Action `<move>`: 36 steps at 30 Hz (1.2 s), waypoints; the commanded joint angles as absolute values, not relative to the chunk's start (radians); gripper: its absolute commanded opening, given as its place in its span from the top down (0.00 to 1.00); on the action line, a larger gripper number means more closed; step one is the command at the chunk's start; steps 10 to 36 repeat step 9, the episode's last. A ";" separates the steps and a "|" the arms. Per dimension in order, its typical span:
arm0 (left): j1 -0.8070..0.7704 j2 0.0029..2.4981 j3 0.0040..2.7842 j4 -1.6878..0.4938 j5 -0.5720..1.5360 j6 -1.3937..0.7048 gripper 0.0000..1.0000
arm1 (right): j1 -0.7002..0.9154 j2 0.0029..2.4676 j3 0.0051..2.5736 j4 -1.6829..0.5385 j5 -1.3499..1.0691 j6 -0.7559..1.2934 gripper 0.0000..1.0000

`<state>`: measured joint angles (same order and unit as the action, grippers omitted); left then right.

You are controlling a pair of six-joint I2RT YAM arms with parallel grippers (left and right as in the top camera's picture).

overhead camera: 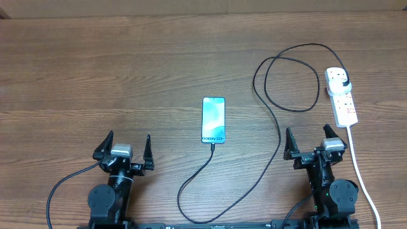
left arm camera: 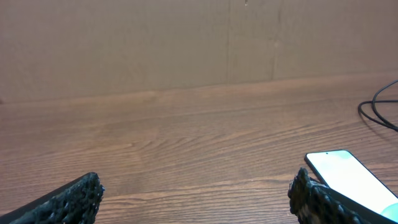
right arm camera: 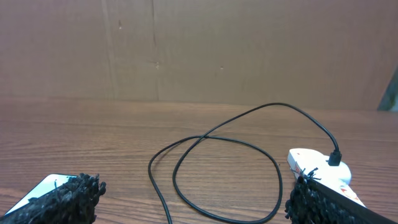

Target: Plug charger to phone and switch on socket

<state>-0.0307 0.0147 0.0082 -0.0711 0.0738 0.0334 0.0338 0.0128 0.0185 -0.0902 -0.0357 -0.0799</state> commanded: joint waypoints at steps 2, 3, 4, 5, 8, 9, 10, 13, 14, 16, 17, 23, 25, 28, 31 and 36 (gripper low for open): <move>-0.027 0.003 0.005 -0.074 0.071 0.045 0.01 | 0.038 0.003 0.008 -0.084 -0.023 -0.087 0.00; -0.027 0.003 0.004 -0.074 0.070 0.045 0.01 | 0.038 0.003 0.008 -0.084 -0.023 -0.087 0.00; -0.027 0.003 0.005 -0.074 0.070 0.045 0.01 | 0.038 0.003 0.008 -0.084 -0.023 -0.087 0.00; -0.027 0.003 0.005 -0.074 0.070 0.045 0.01 | 0.038 0.003 0.008 -0.084 -0.023 -0.087 0.00; -0.027 0.003 0.005 -0.074 0.070 0.045 0.01 | 0.038 0.003 0.008 -0.084 -0.023 -0.087 0.00; -0.027 0.003 0.005 -0.074 0.070 0.045 0.01 | 0.038 0.003 0.008 -0.084 -0.023 -0.087 0.00; -0.027 0.003 0.005 -0.074 0.070 0.045 0.01 | 0.038 0.003 0.008 -0.084 -0.023 -0.087 0.00; -0.027 0.003 0.005 -0.074 0.070 0.045 0.01 | 0.038 0.003 0.008 -0.084 -0.023 -0.087 0.00; -0.027 0.003 0.005 -0.074 0.070 0.045 0.01 | 0.038 0.003 0.008 -0.084 -0.023 -0.087 0.00; -0.027 0.003 0.005 -0.074 0.070 0.045 0.01 | 0.038 0.003 0.008 -0.084 -0.023 -0.087 0.00; -0.027 0.003 0.005 -0.074 0.070 0.045 0.01 | 0.038 0.003 0.008 -0.084 -0.023 -0.087 0.00; -0.027 0.003 0.005 -0.074 0.070 0.045 0.01 | 0.038 0.003 0.008 -0.084 -0.023 -0.087 0.00; -0.027 0.003 0.005 -0.074 0.070 0.045 0.01 | 0.038 0.003 0.008 -0.084 -0.023 -0.087 0.00; -0.027 0.003 0.005 -0.074 0.070 0.045 0.01 | 0.038 0.003 0.008 -0.084 -0.023 -0.087 0.00; -0.027 0.003 0.005 -0.074 0.070 0.045 0.01 | 0.038 0.003 0.008 -0.084 -0.023 -0.087 0.00; -0.027 0.003 0.005 -0.074 0.070 0.045 0.01 | 0.038 0.003 0.008 -0.084 -0.023 -0.087 0.00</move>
